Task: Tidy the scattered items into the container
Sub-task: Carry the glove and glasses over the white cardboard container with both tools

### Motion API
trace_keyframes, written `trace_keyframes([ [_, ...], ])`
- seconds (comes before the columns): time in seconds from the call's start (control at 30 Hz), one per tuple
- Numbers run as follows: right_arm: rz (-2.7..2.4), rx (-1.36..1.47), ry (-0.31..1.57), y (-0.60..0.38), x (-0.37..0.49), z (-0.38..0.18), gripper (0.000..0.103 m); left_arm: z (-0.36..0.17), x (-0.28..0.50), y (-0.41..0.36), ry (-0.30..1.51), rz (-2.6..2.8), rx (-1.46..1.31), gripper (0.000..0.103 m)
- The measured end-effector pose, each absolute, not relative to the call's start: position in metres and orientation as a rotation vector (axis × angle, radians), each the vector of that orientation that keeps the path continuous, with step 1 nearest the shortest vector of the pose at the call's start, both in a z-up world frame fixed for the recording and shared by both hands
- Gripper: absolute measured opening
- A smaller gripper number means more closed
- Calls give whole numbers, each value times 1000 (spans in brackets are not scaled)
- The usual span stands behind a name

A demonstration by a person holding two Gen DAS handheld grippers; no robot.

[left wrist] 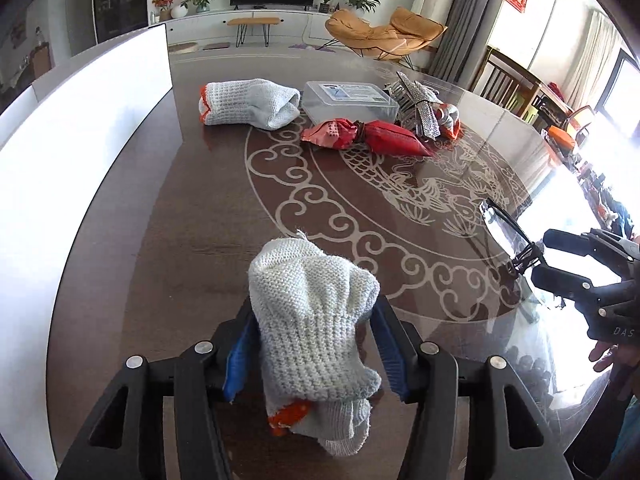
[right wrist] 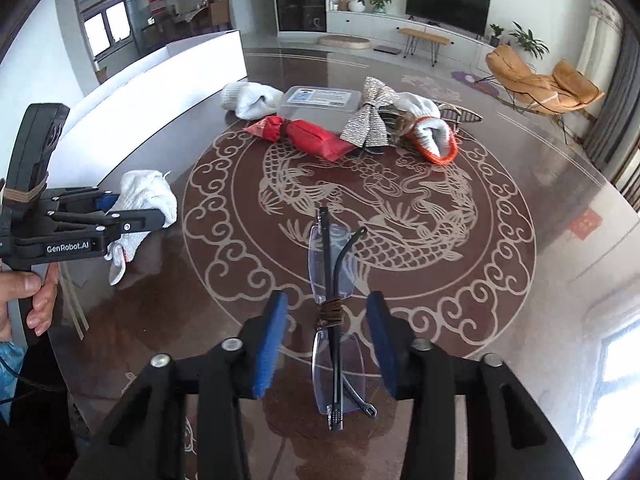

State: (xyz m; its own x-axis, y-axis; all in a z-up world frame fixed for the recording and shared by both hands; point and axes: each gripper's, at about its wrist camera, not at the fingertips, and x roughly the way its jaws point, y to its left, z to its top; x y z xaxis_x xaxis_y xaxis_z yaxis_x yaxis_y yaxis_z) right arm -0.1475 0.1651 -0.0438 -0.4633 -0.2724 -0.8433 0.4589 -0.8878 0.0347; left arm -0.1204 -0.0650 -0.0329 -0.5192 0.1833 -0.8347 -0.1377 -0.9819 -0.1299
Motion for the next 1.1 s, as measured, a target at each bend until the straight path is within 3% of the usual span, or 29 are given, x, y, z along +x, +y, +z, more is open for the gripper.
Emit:
trace_keyframes([
  [0.07,-2351,1312,210,173,-152,-45,68,-36,-118,-59,-13,2613,-1449,83],
  [0.2,-2336,1314,367,158,-153,-55,68,-39,-117,-53,89,2651,-1455,86],
  [0.3,-2359,1347,384,152,-162,-72,68,-43,-122,-56,66,2684,-1469,101],
  [0.37,-2379,1345,346,156,-166,-75,68,-45,-124,-59,66,2697,-1474,103],
  [1.1,-2456,1210,273,159,-158,-83,71,-46,-122,-57,50,2724,-1461,103],
])
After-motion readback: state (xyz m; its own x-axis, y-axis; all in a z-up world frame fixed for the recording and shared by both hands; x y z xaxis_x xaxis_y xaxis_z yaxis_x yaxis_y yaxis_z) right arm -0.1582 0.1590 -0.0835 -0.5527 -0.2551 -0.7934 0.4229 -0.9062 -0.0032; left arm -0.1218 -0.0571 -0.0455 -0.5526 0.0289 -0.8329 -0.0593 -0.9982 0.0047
